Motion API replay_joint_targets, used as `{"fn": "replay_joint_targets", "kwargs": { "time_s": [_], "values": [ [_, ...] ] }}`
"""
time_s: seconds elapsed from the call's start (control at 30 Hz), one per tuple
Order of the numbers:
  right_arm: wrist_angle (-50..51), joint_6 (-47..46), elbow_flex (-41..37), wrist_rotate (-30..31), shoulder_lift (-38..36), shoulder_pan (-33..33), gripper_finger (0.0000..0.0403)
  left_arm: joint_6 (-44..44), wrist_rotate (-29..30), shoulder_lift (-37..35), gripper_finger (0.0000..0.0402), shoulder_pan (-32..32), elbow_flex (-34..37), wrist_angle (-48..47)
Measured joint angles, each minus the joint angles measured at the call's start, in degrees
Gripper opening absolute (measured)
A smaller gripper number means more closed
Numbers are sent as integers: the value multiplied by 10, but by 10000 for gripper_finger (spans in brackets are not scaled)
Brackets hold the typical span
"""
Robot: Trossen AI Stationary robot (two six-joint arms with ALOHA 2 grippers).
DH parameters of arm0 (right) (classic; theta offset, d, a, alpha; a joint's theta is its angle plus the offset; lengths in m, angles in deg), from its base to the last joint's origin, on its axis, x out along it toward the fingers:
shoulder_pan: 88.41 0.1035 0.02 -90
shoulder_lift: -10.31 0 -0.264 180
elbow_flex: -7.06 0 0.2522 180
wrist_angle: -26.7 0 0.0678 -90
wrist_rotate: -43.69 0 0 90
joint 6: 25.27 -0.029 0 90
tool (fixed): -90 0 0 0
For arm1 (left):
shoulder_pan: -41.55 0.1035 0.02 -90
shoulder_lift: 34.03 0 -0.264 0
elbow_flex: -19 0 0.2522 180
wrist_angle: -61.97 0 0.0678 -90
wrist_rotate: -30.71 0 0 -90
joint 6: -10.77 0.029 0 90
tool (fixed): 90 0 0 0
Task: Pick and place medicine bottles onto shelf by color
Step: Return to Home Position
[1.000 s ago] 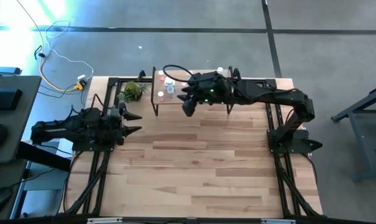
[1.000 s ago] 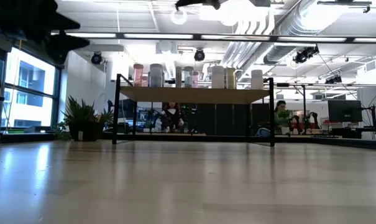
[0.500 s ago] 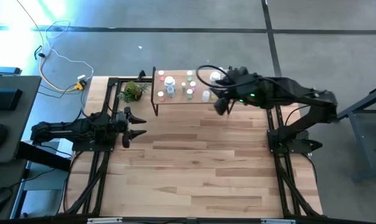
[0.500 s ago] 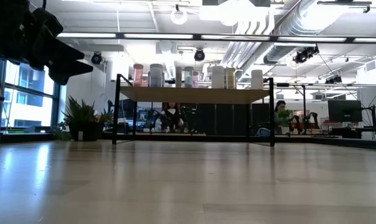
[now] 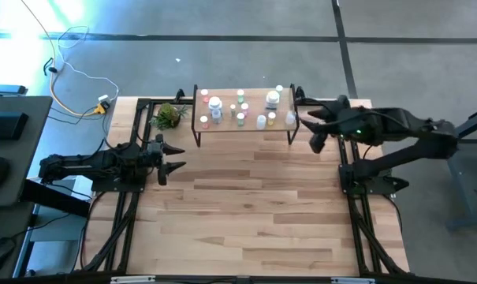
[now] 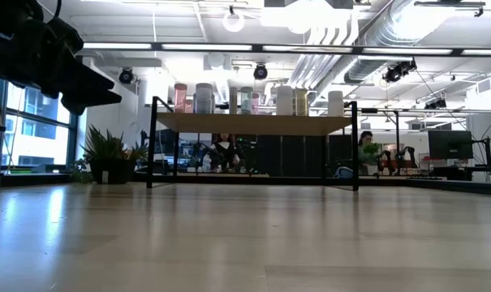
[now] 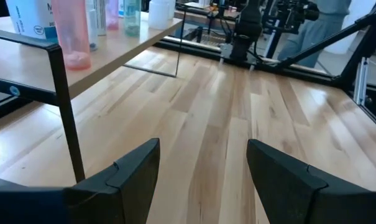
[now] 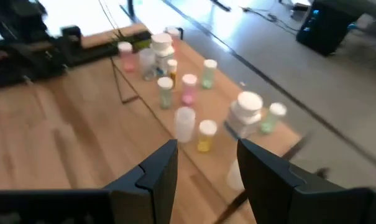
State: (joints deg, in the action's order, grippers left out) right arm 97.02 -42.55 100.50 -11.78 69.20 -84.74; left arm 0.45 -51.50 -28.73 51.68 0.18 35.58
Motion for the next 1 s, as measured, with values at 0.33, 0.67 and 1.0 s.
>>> {"fn": "replay_joint_targets", "kwargs": {
  "time_s": [0.33, 0.67, 1.0],
  "values": [
    [-190, 7, -290, -38, -216, 25, 158, 0, 2, 0, 229, 0, 0, 0],
    [-321, 8, -485, -40, -358, 40, 158, 0, 1, 0, 229, 0, 0, 0],
    [-355, -17, -605, -40, -479, 40, 158, 0, 1, 0, 229, 0, 0, 0]
  ]
}}
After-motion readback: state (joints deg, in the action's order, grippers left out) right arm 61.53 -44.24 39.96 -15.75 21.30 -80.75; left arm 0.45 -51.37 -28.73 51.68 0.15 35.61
